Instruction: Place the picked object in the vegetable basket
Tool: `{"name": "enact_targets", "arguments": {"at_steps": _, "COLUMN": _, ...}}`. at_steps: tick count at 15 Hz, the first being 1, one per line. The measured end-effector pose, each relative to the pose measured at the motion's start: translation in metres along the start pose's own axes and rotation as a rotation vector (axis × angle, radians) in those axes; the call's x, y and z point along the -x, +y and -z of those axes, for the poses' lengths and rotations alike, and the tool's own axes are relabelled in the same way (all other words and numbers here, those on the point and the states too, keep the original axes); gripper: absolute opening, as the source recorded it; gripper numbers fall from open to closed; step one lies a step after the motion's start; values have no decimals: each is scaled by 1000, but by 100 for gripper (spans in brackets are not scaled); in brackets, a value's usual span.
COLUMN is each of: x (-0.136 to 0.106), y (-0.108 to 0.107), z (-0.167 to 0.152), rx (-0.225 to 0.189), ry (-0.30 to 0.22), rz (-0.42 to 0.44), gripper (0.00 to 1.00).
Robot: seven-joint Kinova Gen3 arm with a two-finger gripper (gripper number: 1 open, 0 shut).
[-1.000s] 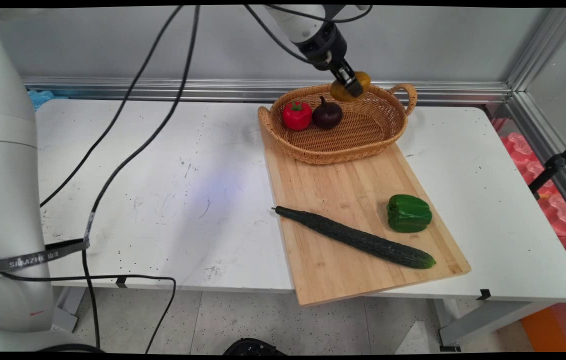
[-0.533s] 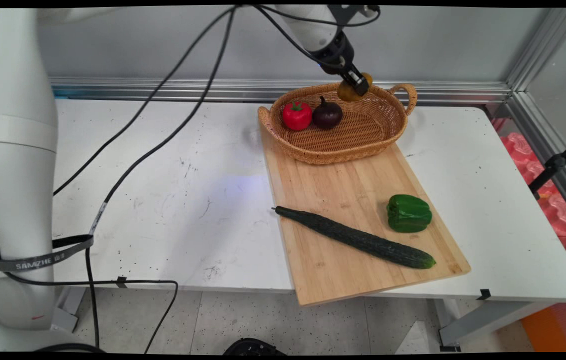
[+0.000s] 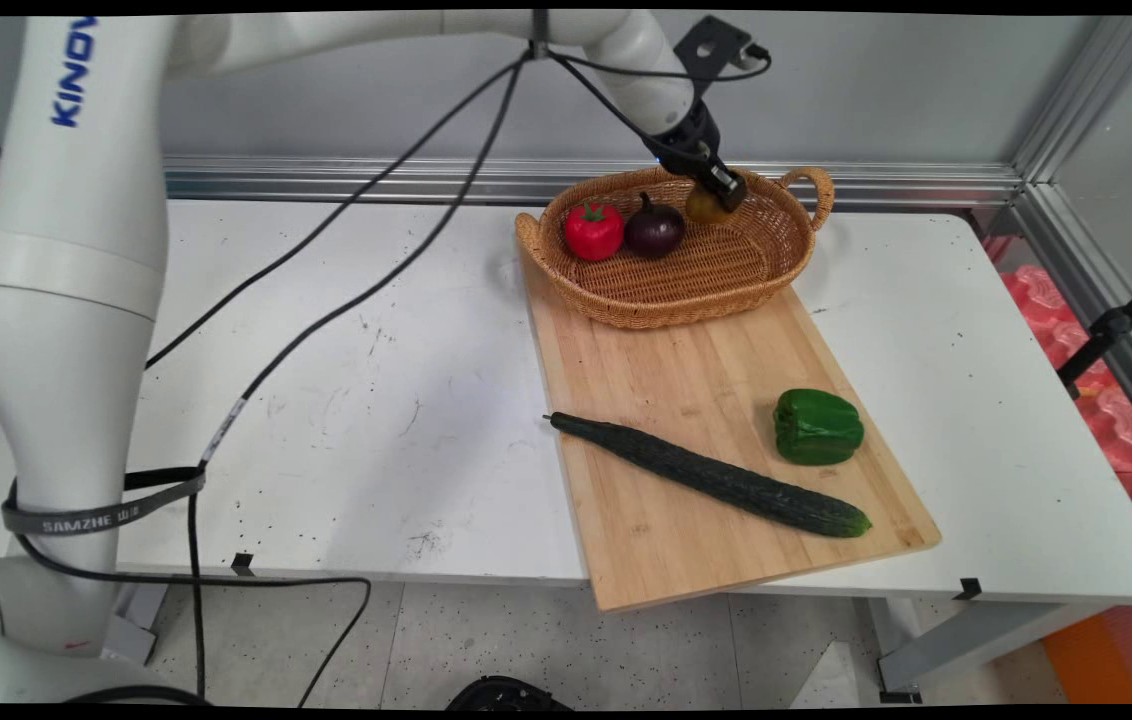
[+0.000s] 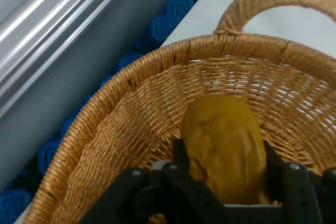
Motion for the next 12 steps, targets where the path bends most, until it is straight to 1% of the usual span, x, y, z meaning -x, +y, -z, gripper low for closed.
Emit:
{"name": "enact_targets", "arguments": {"at_steps": 8, "x": 4, "y": -6, "z": -45, "rx": -11, "ry": -25, "rz": 72, "gripper": 0}}
{"name": "enact_targets", "arguments": {"at_steps": 11, "x": 6, "y": -8, "z": -55, "rx": -12, "ry": -28, "rz": 88, "gripper": 0}}
{"name": "enact_targets", "arguments": {"at_steps": 12, "x": 6, "y": -8, "z": -57, "rx": -10, "ry": -29, "rz": 88, "gripper": 100}}
